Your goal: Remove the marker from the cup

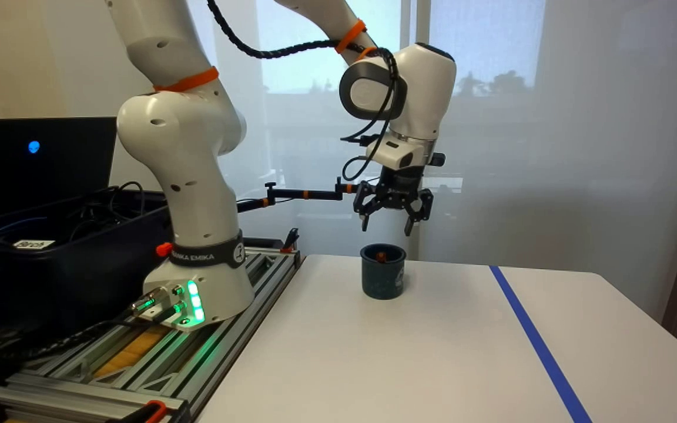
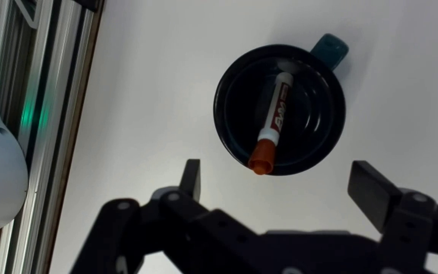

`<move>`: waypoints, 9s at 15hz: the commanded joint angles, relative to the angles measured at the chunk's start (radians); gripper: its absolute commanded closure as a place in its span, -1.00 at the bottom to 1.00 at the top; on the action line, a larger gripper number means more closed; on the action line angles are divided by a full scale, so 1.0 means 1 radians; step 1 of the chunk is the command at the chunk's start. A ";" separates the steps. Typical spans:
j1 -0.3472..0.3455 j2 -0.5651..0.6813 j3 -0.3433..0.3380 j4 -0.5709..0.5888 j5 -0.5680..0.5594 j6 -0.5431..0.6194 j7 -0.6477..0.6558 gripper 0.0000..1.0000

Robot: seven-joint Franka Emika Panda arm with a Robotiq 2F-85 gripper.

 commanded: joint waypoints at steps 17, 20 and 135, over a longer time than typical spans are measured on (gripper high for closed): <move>0.020 0.127 -0.011 0.003 -0.032 0.073 -0.023 -1.00; 0.022 0.139 -0.013 0.003 -0.026 0.091 -0.045 -1.00; -0.099 0.298 -0.215 0.004 0.204 0.394 -0.551 0.90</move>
